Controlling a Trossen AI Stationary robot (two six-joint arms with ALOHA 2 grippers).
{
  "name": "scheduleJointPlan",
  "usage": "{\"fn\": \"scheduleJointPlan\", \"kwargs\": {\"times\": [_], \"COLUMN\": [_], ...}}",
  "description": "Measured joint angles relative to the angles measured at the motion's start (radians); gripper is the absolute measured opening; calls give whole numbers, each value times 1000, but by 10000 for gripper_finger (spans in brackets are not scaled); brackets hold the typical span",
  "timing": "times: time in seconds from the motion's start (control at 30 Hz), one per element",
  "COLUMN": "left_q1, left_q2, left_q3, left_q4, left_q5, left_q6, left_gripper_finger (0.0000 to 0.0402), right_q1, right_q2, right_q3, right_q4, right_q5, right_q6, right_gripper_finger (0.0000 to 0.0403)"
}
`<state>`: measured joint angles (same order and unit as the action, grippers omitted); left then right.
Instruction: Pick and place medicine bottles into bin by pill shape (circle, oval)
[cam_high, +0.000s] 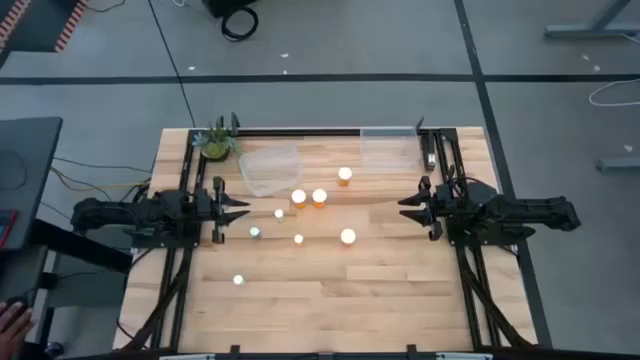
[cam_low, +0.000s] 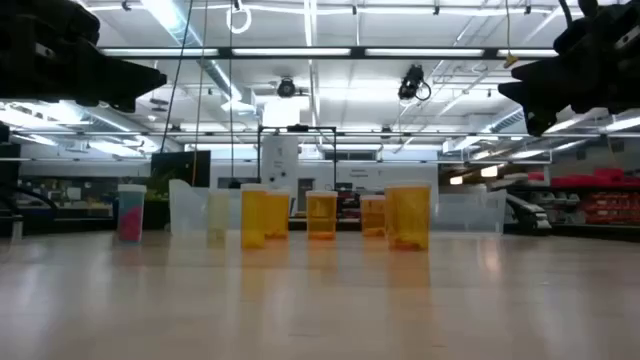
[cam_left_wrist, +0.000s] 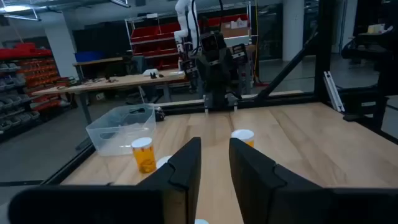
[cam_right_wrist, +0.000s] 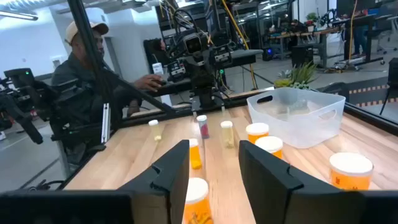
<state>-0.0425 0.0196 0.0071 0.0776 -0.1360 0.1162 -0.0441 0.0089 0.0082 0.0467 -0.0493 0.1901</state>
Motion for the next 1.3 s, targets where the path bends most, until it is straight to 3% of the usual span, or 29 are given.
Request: {"fn": "scheduleJointPlan", "kwargs": {"times": [1.3], "left_q1": [0], "left_q2": [0], "left_q3": [0], "left_q4": [0], "left_q5": [0], "left_q6": [0], "left_gripper_finger": [93], "right_q1": [0], "right_q2": [0], "right_q3": [0], "right_q4": [0], "right_q5": [0], "right_q6": [0], "right_gripper_finger": [147]}}
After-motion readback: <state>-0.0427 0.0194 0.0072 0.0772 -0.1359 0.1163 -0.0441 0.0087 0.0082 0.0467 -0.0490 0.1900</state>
